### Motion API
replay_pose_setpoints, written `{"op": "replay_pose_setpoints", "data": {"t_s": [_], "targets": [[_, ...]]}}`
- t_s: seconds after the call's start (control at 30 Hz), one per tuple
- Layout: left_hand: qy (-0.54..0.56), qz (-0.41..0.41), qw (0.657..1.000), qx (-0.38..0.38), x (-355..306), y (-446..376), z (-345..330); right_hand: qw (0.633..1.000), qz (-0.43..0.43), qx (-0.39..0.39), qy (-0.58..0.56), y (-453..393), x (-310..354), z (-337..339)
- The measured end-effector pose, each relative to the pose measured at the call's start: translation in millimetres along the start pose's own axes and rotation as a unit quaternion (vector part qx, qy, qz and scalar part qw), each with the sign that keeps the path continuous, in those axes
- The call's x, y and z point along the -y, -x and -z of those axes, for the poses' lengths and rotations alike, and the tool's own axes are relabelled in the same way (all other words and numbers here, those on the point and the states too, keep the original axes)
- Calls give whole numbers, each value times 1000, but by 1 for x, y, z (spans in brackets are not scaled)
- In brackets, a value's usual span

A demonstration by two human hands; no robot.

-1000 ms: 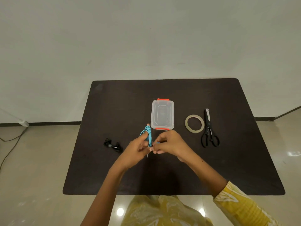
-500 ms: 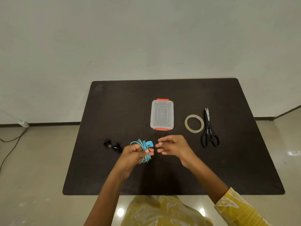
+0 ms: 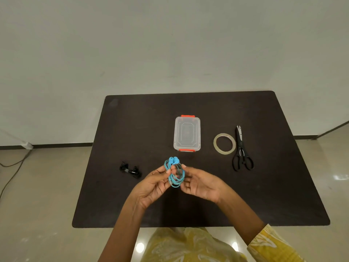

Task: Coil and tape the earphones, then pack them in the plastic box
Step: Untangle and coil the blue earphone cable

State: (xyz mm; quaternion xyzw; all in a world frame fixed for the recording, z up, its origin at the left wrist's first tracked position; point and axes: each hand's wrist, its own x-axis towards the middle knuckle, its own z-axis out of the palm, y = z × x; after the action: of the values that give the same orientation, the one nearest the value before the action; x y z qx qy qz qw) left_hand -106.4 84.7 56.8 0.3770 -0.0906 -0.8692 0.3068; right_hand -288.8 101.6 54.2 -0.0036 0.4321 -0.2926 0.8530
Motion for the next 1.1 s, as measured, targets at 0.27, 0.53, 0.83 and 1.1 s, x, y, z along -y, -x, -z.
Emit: {"op": "replay_pose_setpoints", "data": {"t_s": [0.27,0.53,0.83,1.1], "targets": [[-182,-17,972,-149,-3,-1,-5,964,181,-164,105,2,-5,-1],[-152,-88,958,-227,19,-7,-18,849,332,-298,282,-7,-23,-15],[-103,-107,951,-270,29,-12,-21,712,303,-291,563,-19,-38,-29],[56,18,986,-155,15,-7,-9,637,338,-199,663,-13,-37,-28]]}}
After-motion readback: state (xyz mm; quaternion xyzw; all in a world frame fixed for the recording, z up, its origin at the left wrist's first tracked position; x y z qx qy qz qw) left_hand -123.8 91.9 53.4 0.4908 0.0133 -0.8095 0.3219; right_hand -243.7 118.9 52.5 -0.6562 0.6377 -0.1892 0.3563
